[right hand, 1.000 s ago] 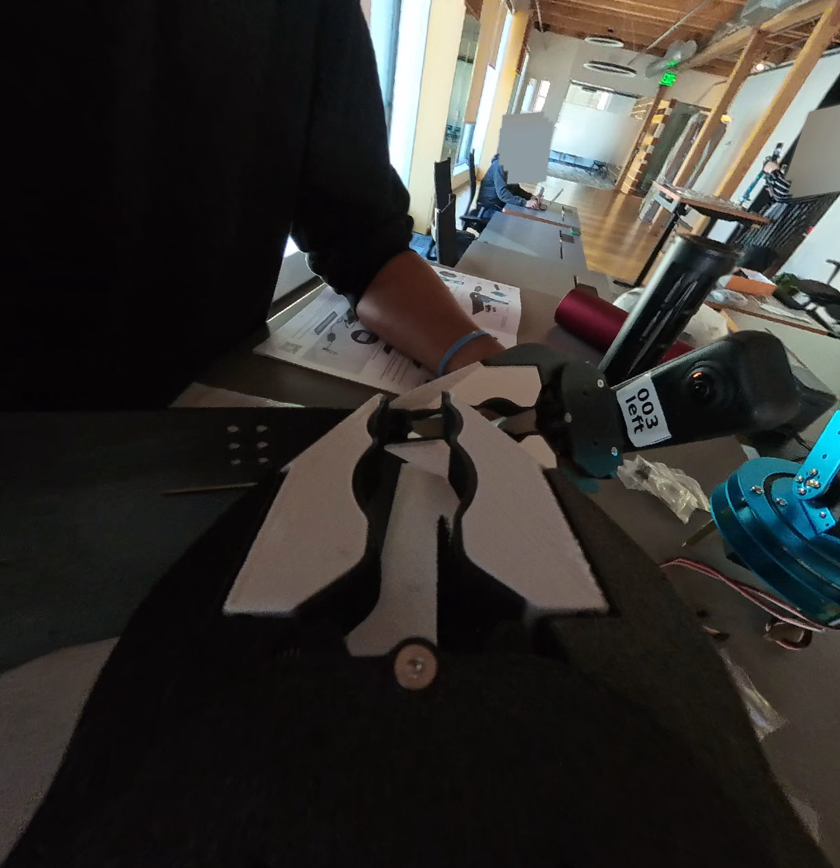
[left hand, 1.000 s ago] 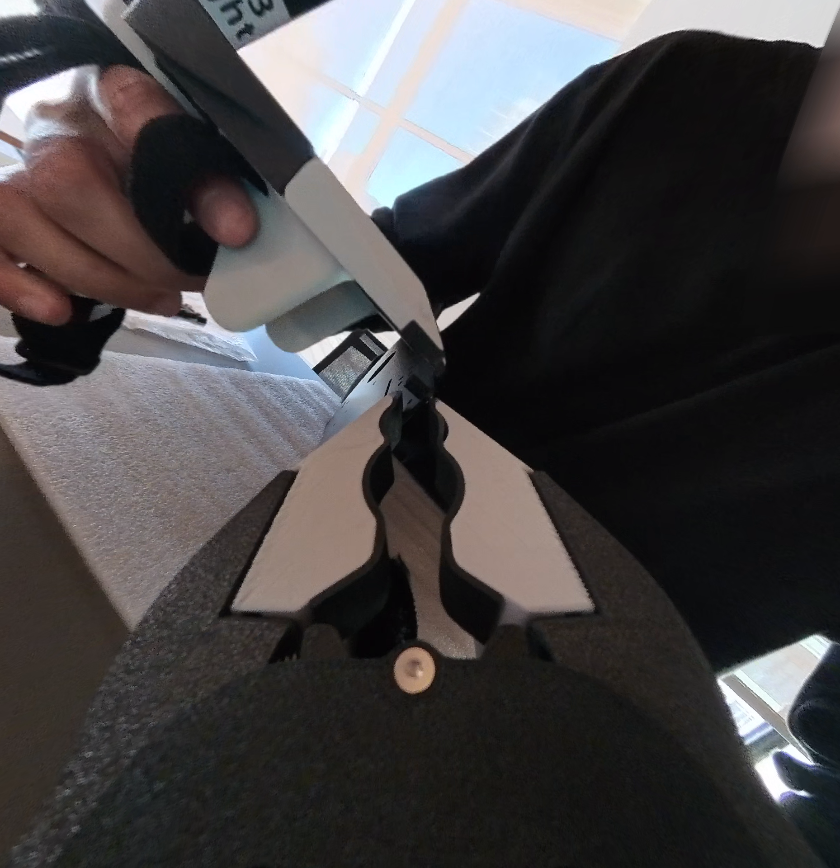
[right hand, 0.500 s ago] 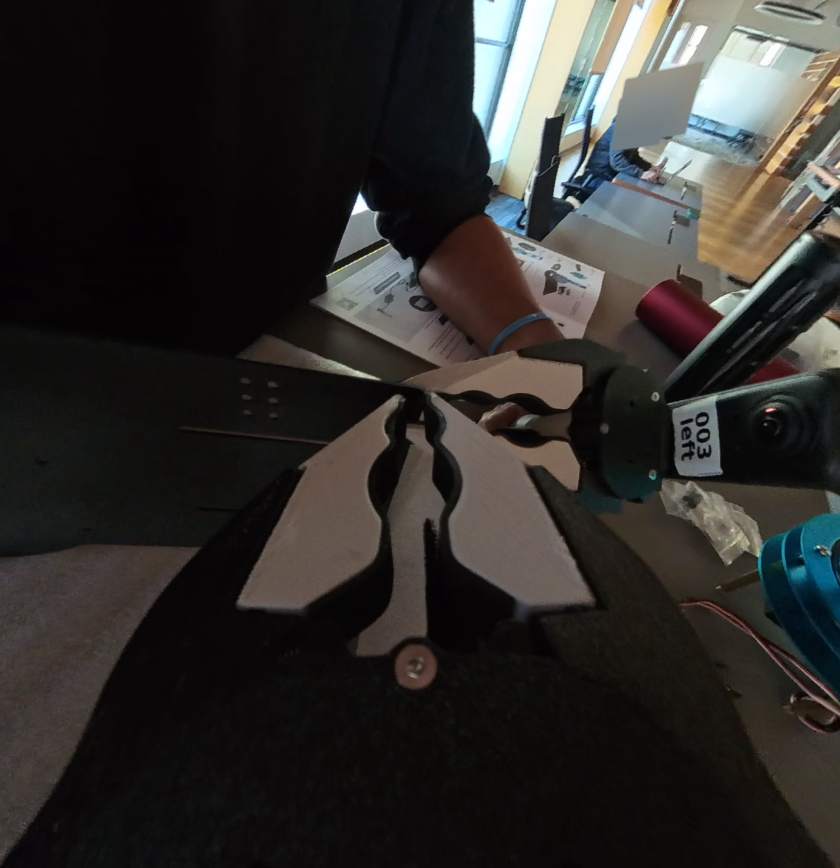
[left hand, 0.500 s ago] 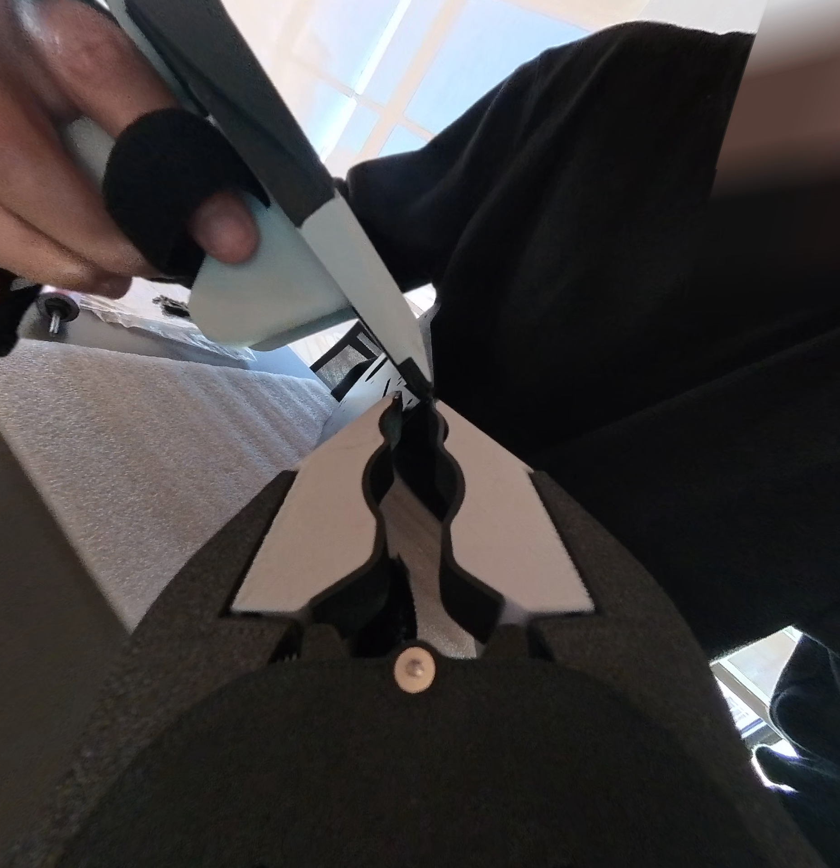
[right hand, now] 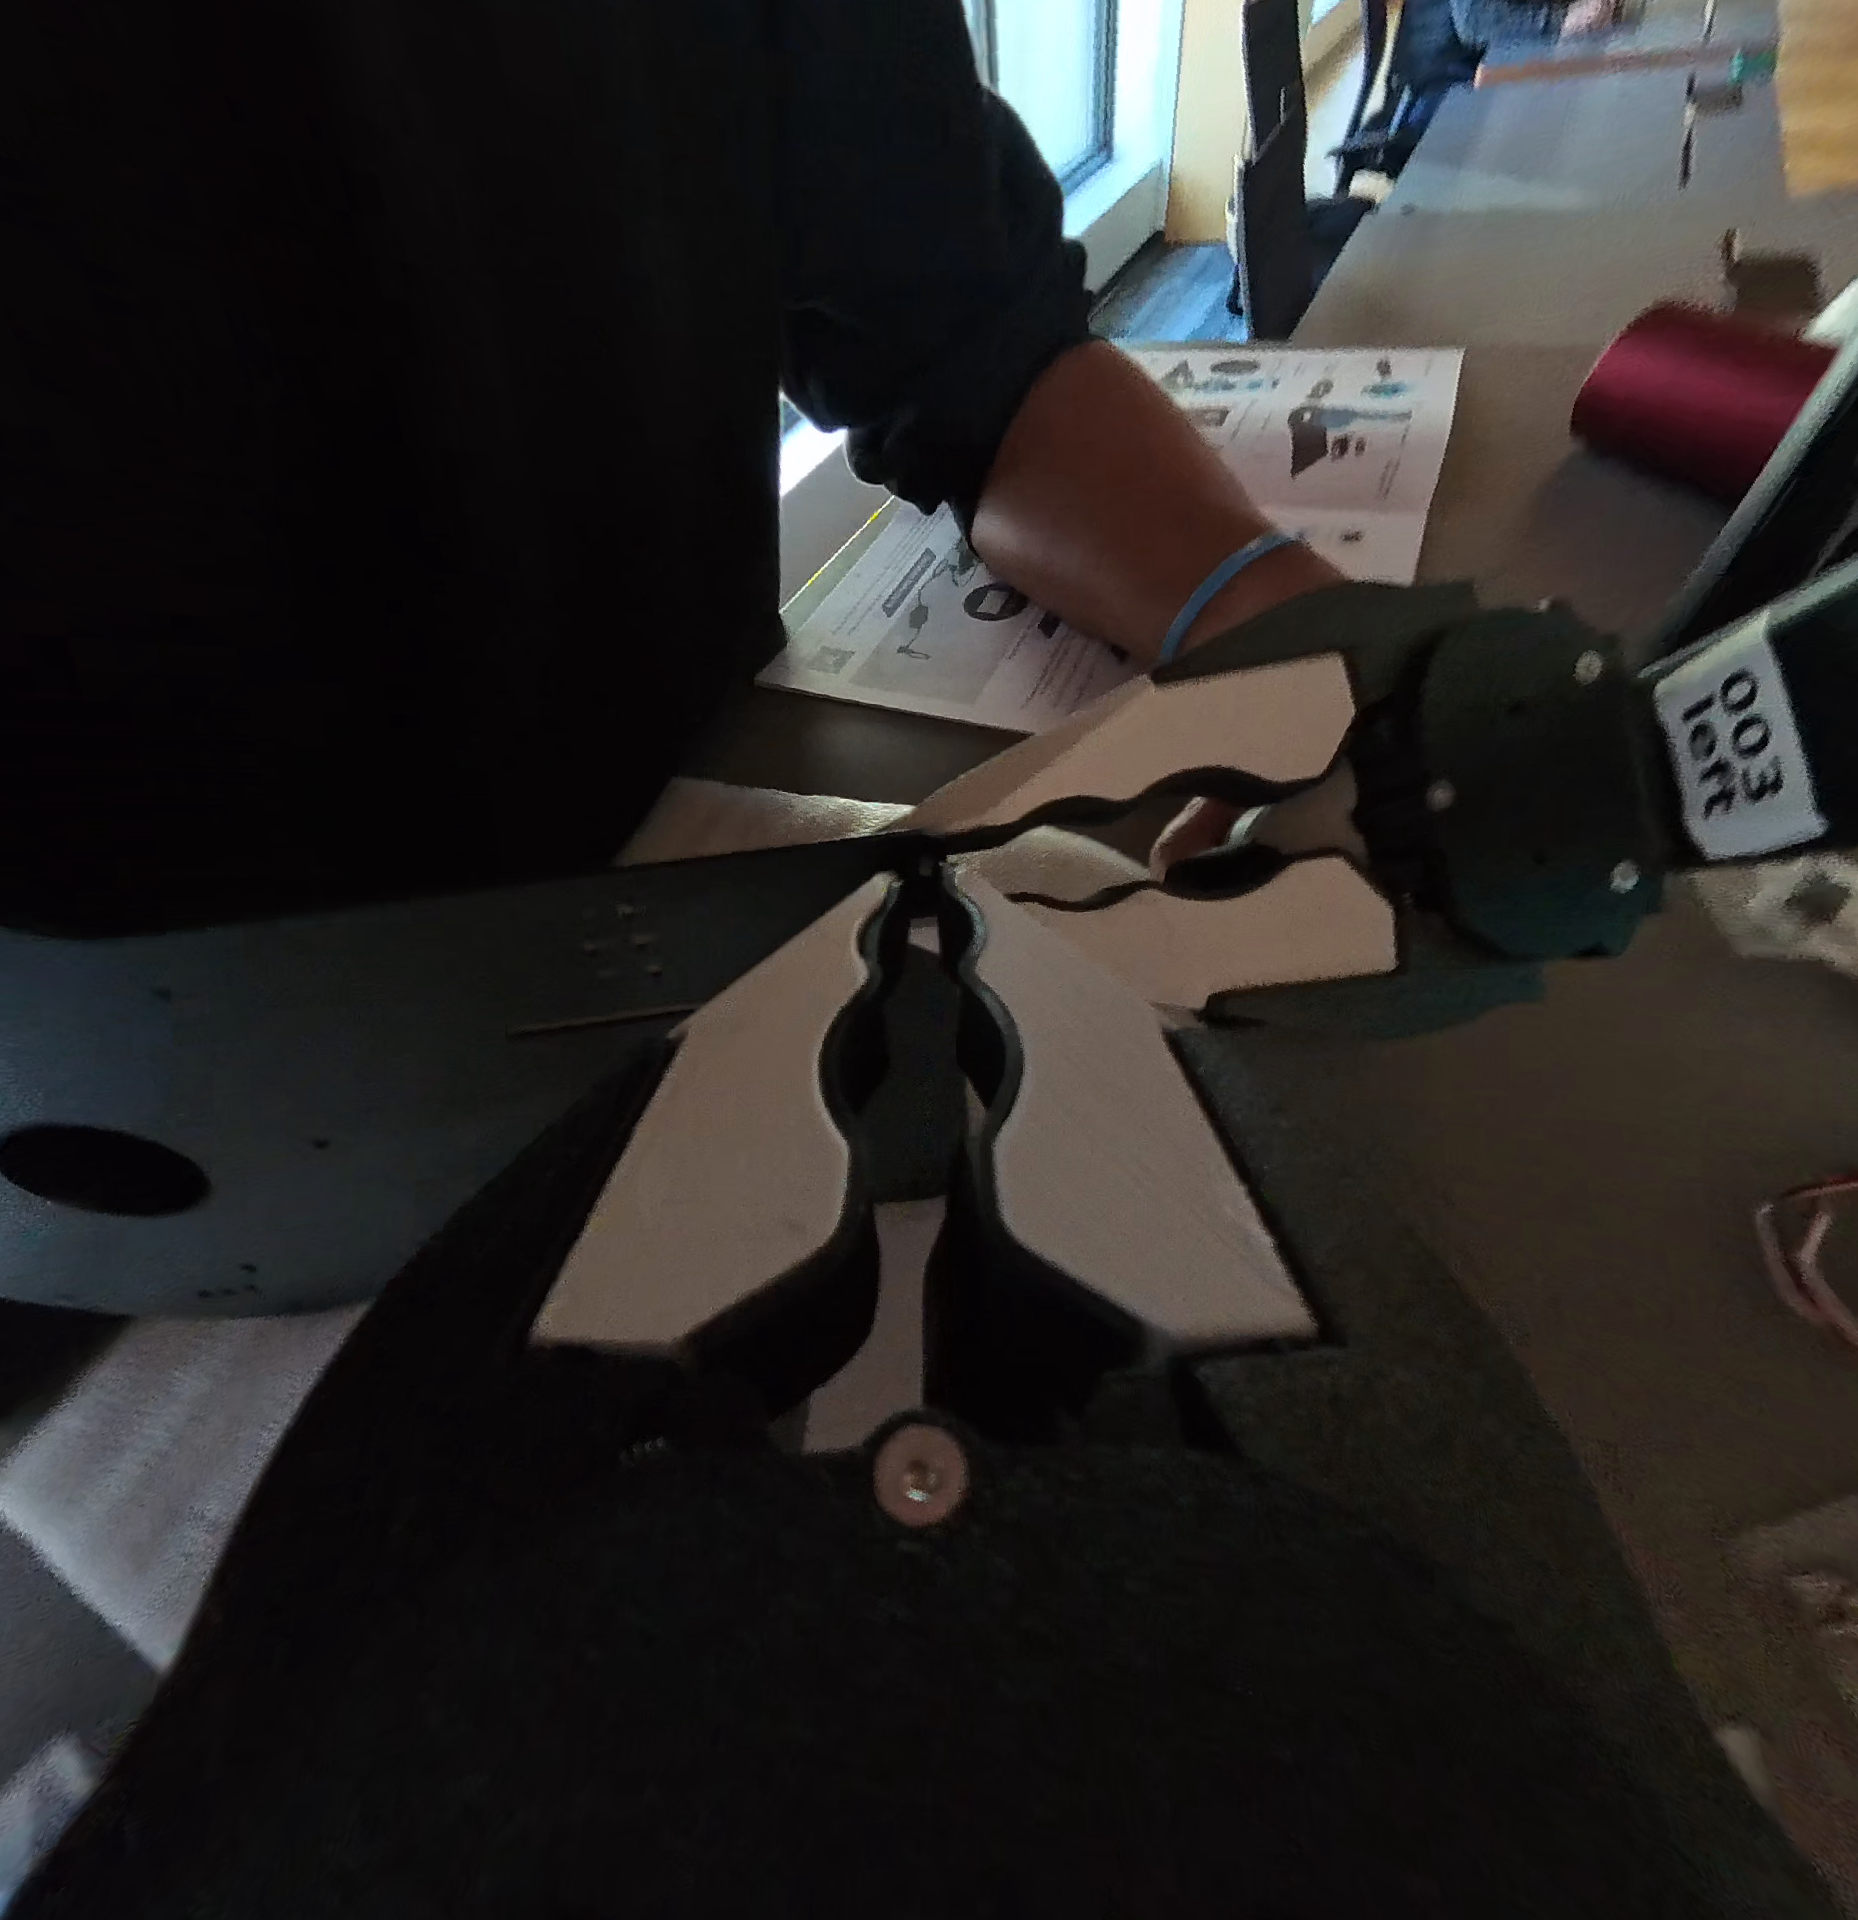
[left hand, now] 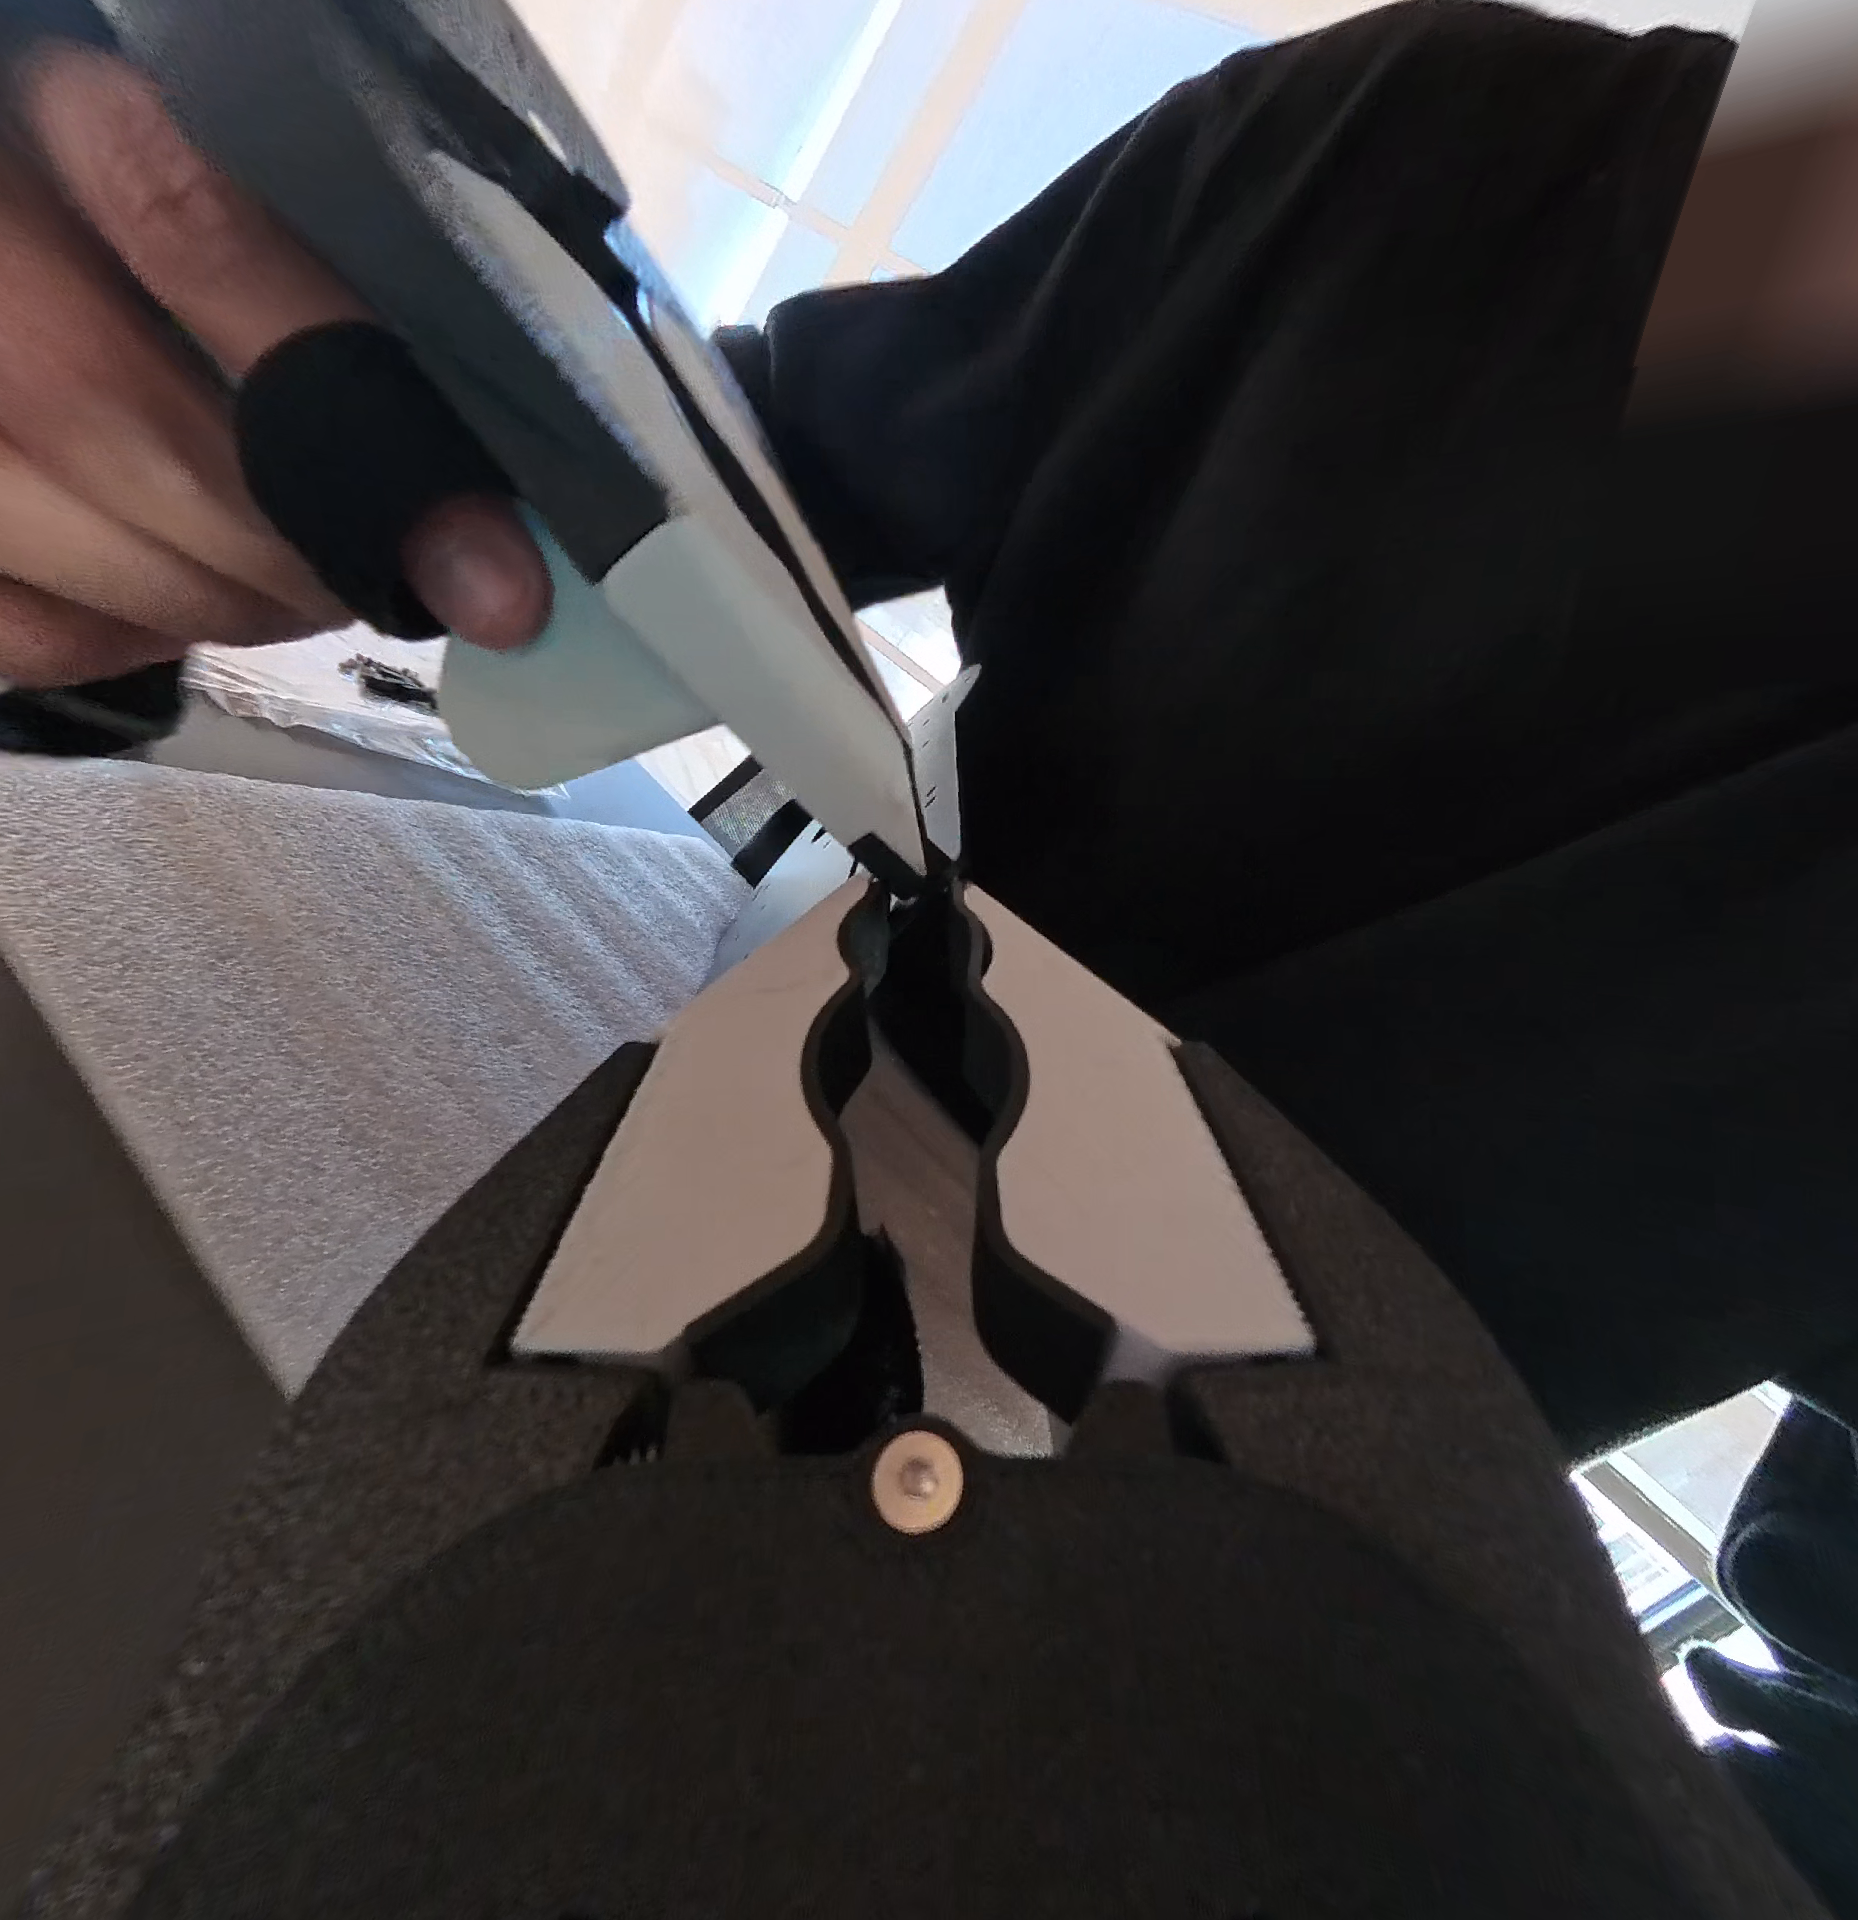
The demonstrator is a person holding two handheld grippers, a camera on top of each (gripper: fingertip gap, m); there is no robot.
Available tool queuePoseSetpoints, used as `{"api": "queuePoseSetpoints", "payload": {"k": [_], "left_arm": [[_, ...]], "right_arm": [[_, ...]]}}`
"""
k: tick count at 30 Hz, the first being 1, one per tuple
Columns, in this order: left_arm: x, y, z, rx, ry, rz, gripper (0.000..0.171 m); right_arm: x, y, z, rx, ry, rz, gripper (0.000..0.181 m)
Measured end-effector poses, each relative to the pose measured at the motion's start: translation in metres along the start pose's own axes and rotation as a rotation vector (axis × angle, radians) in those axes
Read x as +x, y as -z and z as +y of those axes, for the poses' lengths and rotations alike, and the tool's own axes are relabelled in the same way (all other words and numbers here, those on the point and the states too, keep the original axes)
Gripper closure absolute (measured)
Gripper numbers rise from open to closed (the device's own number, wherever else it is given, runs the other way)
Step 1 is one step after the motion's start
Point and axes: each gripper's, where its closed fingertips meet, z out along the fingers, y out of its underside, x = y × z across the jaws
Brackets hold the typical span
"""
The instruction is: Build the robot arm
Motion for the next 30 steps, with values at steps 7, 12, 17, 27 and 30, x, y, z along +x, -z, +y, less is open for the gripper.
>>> {"api": "queuePoseSetpoints", "payload": {"k": [7,12,17,27,30], "left_arm": [[-0.0004,-0.0006,0.0006,-0.004,0.001,-0.002,0.161],[-0.0019,-0.0012,0.0002,-0.003,0.001,-0.011,0.16],[-0.0028,-0.0014,0.0,-0.003,-0.004,-0.019,0.16],[-0.0033,-0.0016,0.0005,-0.007,-0.006,-0.026,0.161],[-0.0039,-0.0018,0.0001,-0.005,-0.004,-0.029,0.161]], "right_arm": [[-0.0018,0.0003,0.0019,-0.11,-0.395,0.008,0.178],[-0.0035,0.0022,0.0033,-0.189,-0.713,0.018,0.178],[-0.0047,0.0033,0.0039,-0.249,-0.966,0.036,0.177],[-0.0072,0.0041,0.0027,-0.27,-1.417,-0.037,0.178],[-0.0066,0.0051,0.0036,-0.309,-1.309,-0.001,0.177]]}}
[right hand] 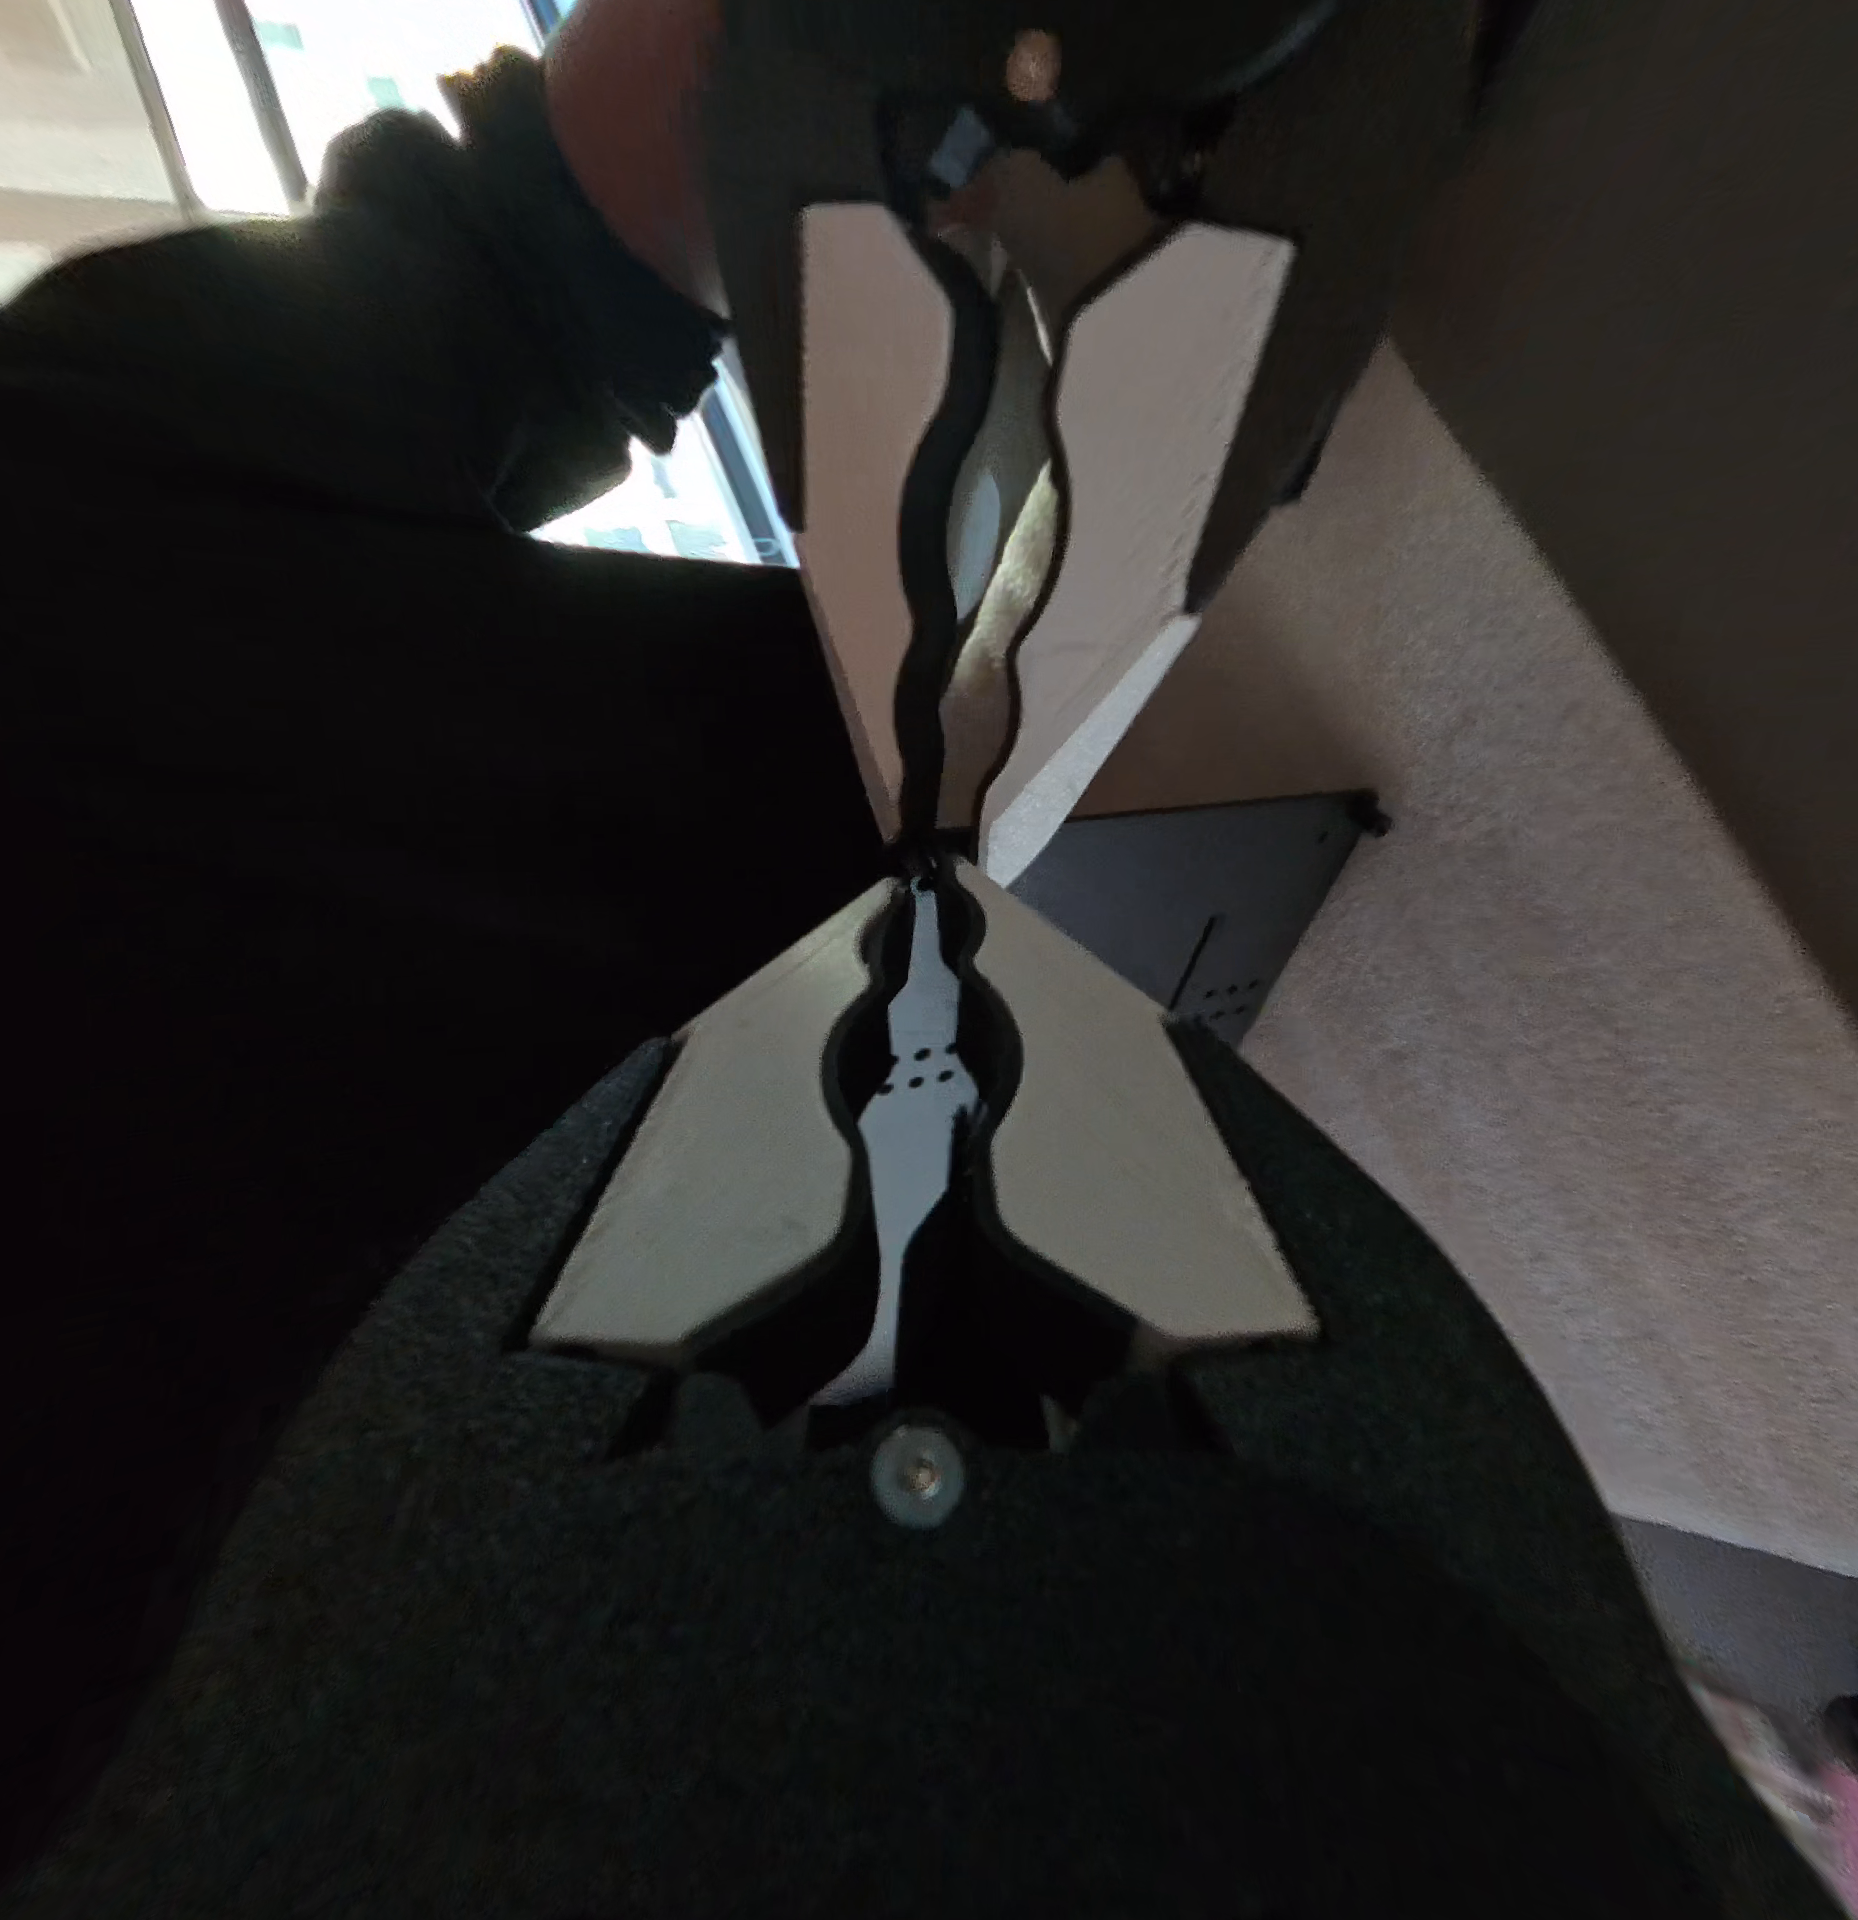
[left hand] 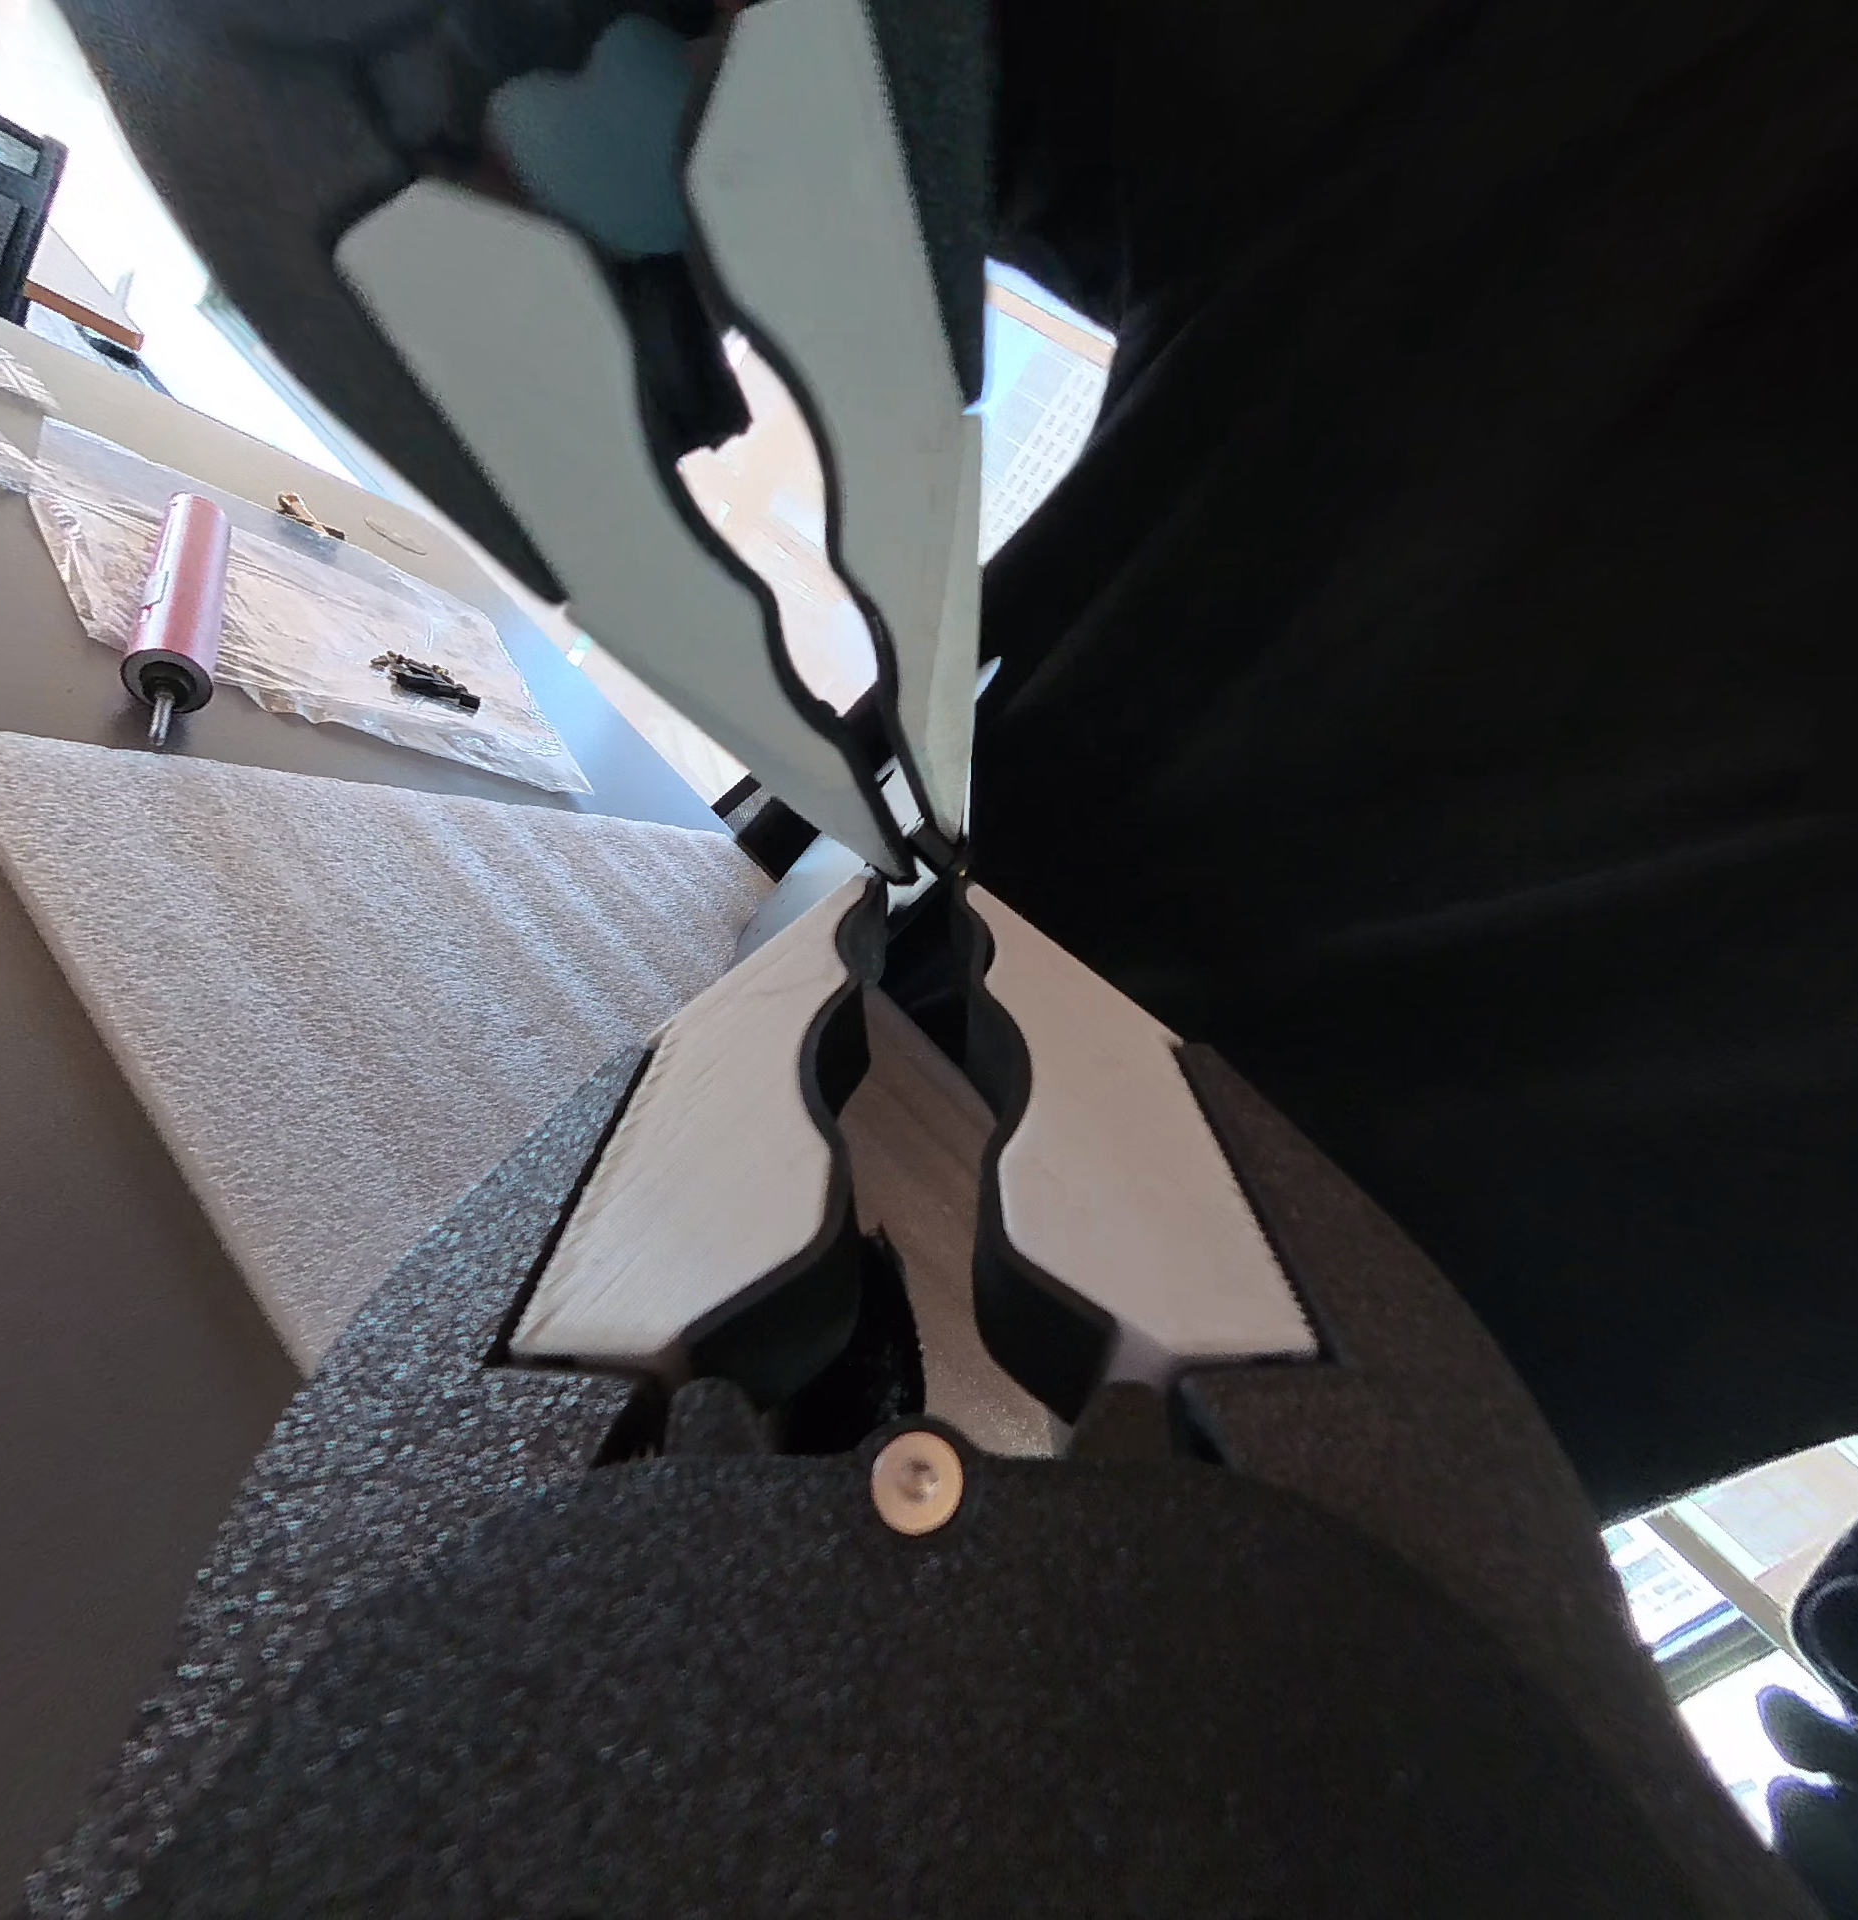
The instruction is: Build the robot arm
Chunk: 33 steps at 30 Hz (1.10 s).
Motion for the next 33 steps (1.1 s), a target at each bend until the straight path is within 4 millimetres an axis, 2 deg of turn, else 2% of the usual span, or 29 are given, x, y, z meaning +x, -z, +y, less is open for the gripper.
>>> {"api": "queuePoseSetpoints", "payload": {"k": [2,6,9,11,13,15,17,25,29,33], "left_arm": [[-0.001,0.0,-0.001,0.006,0.004,-0.005,0.161],[-0.002,0.0,-0.001,0.006,0.006,-0.012,0.164],[-0.001,0.0,0.0,0.003,0.005,-0.006,0.164],[-0.002,0.0,0.0,0.005,0.005,-0.009,0.165],[-0.002,0.0,0.0,0.004,0.006,-0.007,0.165],[-0.002,0.0,0.0,0.004,0.008,-0.007,0.165],[-0.002,0.0,-0.001,0.005,0.009,-0.007,0.165],[-0.003,0.0,-0.001,0.007,0.012,-0.01,0.165],[-0.004,0.0,-0.002,0.009,0.008,-0.014,0.165],[-0.003,0.0,-0.001,0.004,0.003,-0.014,0.165]], "right_arm": [[0.001,0.002,0.0,0.012,0.156,0.059,0.176],[0.002,0.003,-0.001,0.066,0.687,0.239,0.174],[-0.007,0.01,-0.003,0.082,1.109,0.432,0.162],[-0.006,0.018,-0.01,0.058,1.267,0.613,0.163],[-0.006,0.023,-0.013,-0.012,1.376,0.759,0.171],[-0.003,0.026,-0.016,-0.111,1.476,0.889,0.169],[0.001,0.024,-0.01,-0.222,1.535,0.935,0.168],[0.009,0.008,-0.005,-0.379,1.609,0.976,0.17],[0.009,0.009,-0.006,-0.493,1.521,0.939,0.177],[0.009,0.007,-0.002,-0.62,1.331,0.72,0.178]]}}
